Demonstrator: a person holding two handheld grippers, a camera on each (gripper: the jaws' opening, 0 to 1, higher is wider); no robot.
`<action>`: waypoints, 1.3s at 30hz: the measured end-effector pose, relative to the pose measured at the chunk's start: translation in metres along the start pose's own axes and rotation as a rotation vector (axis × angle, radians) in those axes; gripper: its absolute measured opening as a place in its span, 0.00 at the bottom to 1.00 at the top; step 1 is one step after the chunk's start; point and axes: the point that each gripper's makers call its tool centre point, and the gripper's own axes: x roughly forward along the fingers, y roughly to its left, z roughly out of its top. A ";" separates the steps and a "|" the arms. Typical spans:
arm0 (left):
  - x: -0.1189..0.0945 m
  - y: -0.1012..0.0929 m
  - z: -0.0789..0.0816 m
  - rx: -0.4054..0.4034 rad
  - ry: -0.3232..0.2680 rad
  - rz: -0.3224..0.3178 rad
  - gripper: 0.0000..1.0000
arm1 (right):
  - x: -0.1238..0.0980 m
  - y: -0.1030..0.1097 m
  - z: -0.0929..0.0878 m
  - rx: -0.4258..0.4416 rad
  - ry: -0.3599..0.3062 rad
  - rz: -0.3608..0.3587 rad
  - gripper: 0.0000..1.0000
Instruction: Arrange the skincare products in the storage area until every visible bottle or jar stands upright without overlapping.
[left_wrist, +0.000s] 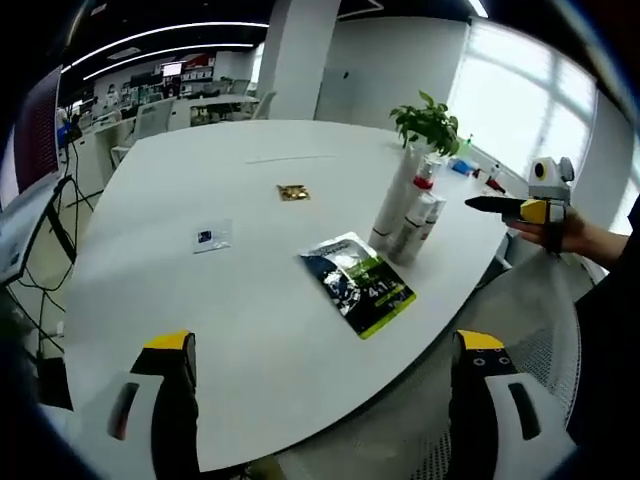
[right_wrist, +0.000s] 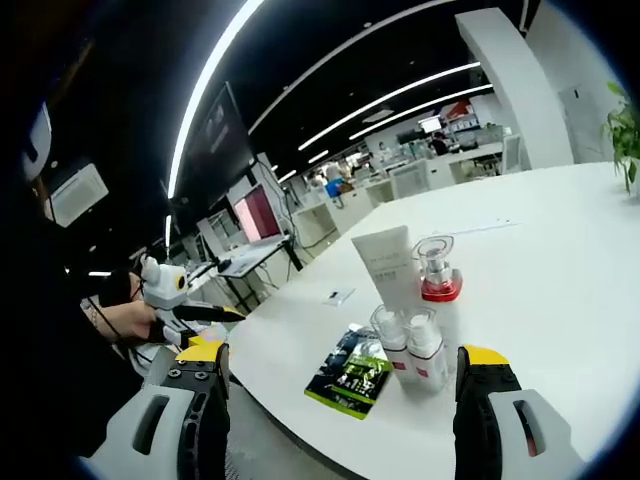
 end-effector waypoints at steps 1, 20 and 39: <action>0.002 0.001 0.000 0.000 0.006 0.001 0.99 | 0.000 0.000 0.000 0.001 0.001 0.000 0.99; 0.029 0.025 0.015 0.009 0.093 0.047 0.97 | -0.003 -0.004 -0.006 -0.082 0.004 -0.022 0.99; 0.068 0.072 0.022 -0.089 0.184 0.136 0.90 | -0.004 -0.012 0.000 -0.035 -0.034 -0.054 0.99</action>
